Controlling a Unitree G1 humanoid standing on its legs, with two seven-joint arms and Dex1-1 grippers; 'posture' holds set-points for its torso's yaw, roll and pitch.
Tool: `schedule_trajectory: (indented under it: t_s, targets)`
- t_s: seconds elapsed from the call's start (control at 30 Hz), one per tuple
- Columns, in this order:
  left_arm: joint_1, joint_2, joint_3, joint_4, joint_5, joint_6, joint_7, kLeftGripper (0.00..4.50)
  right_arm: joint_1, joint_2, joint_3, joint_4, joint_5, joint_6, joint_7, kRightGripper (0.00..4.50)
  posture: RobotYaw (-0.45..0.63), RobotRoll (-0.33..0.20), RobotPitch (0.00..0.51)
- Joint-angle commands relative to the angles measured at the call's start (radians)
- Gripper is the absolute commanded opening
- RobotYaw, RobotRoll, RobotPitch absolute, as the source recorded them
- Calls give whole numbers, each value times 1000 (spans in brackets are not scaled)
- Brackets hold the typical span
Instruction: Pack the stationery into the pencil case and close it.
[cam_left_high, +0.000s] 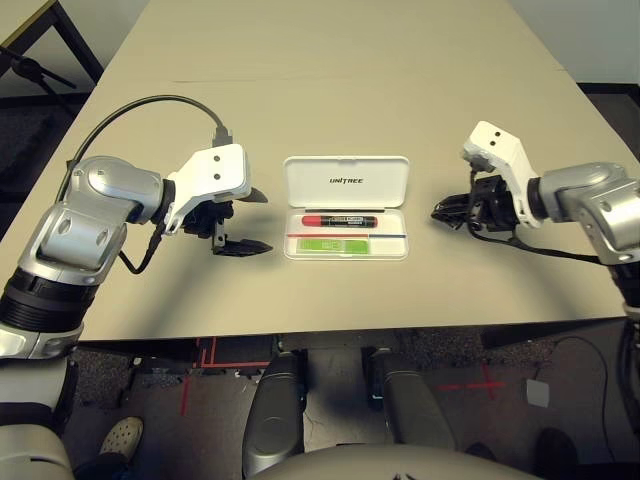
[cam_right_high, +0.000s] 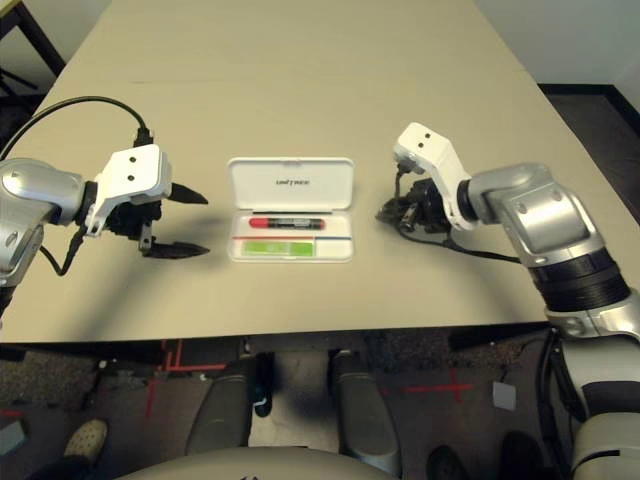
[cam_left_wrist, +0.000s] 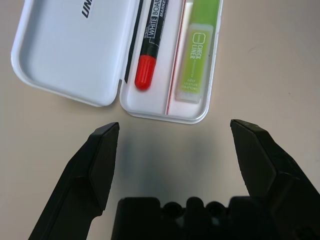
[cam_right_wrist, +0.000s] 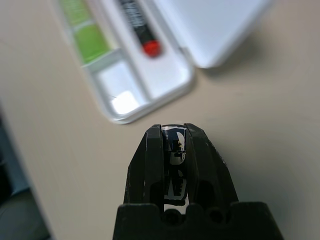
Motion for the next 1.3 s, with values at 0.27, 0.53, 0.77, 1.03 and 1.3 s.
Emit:
schedule_trajectory:
  t_s: [0.27, 0.53, 0.77, 1.03, 1.3]
  targets:
    - [24, 10, 23, 36, -28, -69, -25, 4500, -140, 10, 94, 31, -34, -132, 217, 328, 117, 0, 168]
    - [53, 5, 62, 45, -84, -99, -40, 4500, -193, 108, 155, 86, -95, -218, 243, 328, 123, 0, 165]
    - [61, -7, 100, 47, -147, -54, -33, 4500, -196, 189, 187, 134, -151, -281, 231, 328, 130, 0, 165]
    - [75, -1, 120, 42, -164, -44, -29, 4500, -187, 230, 199, 188, -208, -360, 216, 328, 145, 0, 168]
    - [77, 0, 133, 39, -171, -38, -26, 4500, -166, 258, 203, 221, -252, -418, 191, 328, 154, 0, 170]
